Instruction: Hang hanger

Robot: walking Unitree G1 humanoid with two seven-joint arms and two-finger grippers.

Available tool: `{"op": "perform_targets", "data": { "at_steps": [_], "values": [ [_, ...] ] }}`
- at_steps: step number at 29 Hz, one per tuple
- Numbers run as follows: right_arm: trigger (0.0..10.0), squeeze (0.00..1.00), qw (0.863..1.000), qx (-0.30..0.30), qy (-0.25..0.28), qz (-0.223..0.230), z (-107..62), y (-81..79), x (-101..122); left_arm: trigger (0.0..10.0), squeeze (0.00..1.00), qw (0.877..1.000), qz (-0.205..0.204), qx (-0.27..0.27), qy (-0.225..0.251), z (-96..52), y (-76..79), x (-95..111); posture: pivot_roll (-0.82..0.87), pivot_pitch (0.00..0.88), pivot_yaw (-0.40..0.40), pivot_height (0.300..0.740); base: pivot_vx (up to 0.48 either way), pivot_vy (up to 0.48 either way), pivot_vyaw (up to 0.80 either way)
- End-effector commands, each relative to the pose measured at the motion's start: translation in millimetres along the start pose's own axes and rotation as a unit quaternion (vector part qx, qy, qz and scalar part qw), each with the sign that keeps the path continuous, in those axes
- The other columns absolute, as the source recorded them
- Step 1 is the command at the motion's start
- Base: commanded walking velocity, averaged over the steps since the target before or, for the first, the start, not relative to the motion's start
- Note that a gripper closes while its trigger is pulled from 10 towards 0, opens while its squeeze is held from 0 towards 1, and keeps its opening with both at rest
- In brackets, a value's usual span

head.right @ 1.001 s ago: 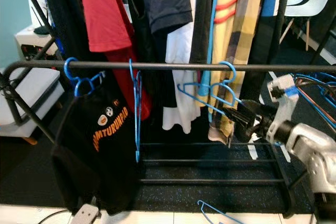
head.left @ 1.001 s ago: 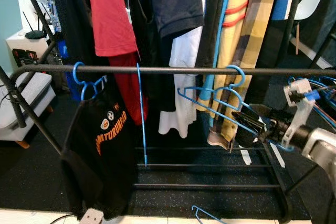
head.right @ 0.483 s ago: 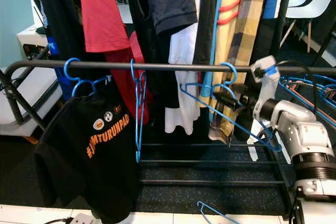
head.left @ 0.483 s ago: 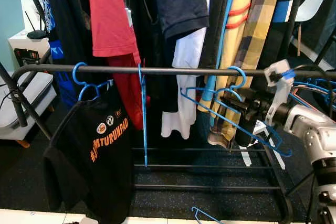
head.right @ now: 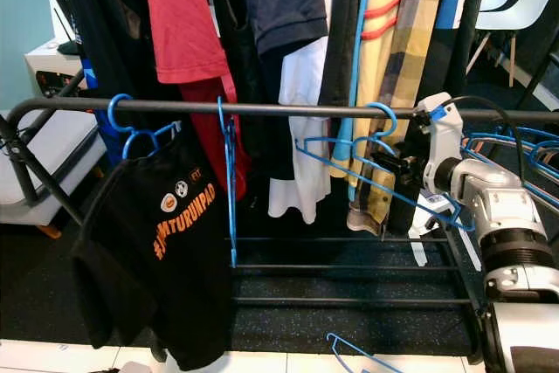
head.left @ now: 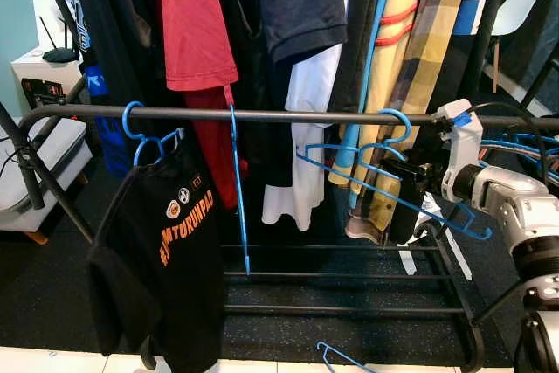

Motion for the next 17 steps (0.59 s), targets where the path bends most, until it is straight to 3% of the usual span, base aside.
{"op": "perform_targets", "data": {
  "at_steps": [1,9,17],
  "values": [
    [0.0,0.00,1.000,0.024,0.006,-0.005,3.5,-5.7,6.0,10.0,0.00,1.000,-0.008,0.005,-0.002,-2.5,-6.3,-4.0,-0.08,0.023,0.024,0.740,0.000,0.000,0.00],
    [0.0,0.00,0.999,0.053,0.005,-0.009,-0.2,-8.0,8.7,10.0,0.00,1.000,-0.008,0.006,0.001,-1.9,-6.0,-0.8,-0.09,0.007,0.026,0.740,0.000,0.000,0.00],
    [0.0,0.00,0.995,0.093,0.036,0.018,-7.3,-10.9,20.4,10.0,0.00,1.000,-0.007,0.007,0.006,-0.6,-5.8,6.1,-0.10,0.000,0.029,0.740,0.000,0.000,0.00]
  ]
}}
Point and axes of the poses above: a point about 5 cm out from each wrist's last joint towards the gripper, its own z axis pointing out of the wrist towards the gripper, its own x axis along the axis of the wrist's last joint, y = z × x, the point moved 4 cm from there along z, pointing out of the wrist towards the gripper, and after that the axes turned 1 degree about z, right-handed, at the moved point
